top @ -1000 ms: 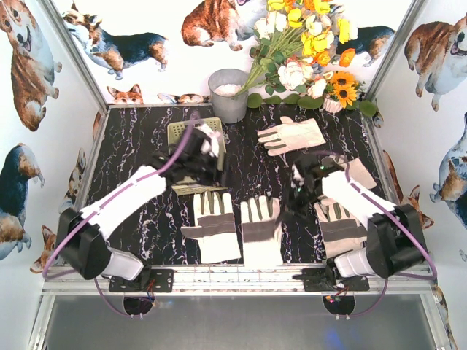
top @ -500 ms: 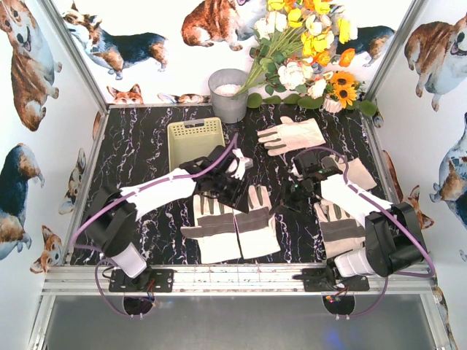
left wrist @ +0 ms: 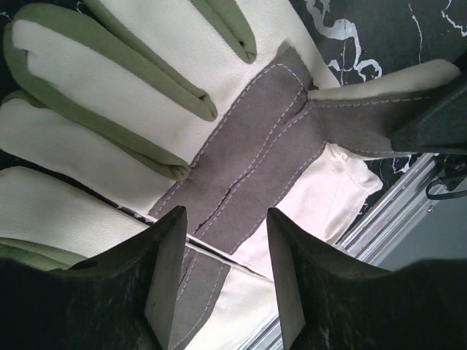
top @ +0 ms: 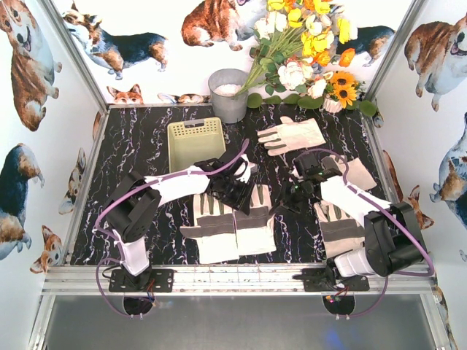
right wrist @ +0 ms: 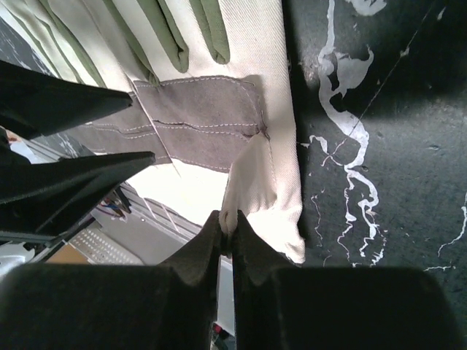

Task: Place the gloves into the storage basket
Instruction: Pick up the glove from the center of the board.

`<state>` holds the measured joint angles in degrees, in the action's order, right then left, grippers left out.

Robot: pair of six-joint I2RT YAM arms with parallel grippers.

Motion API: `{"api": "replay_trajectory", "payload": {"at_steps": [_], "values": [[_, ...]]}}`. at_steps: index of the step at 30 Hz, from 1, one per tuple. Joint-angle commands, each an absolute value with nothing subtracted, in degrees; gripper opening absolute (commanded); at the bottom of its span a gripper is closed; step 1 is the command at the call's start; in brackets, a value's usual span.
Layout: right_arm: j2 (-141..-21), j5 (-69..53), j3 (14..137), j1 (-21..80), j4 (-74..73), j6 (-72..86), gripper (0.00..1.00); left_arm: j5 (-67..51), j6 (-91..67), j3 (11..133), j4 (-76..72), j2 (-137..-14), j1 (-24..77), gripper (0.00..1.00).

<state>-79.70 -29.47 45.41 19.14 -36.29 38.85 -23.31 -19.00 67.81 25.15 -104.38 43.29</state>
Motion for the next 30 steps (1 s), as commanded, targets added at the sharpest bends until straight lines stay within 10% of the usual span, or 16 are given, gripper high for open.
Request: {"api": "replay_trajectory", "payload": {"at_steps": [1,10,30], "values": [[-80.0,-32.62,45.31,19.42,-37.68,36.01,0.0,-23.3,-17.32,68.65,25.22,-104.73,43.76,0.42],[-79.27,-31.9,46.48,19.42,-39.65,35.26,0.0,-23.3,-17.79,65.66,25.49,-103.08,44.65,0.44],[-78.53,-33.27,57.41,19.42,-46.95,52.58,0.0,-14.81,-20.88,67.23,18.75,-89.41,49.99,0.82]]}}
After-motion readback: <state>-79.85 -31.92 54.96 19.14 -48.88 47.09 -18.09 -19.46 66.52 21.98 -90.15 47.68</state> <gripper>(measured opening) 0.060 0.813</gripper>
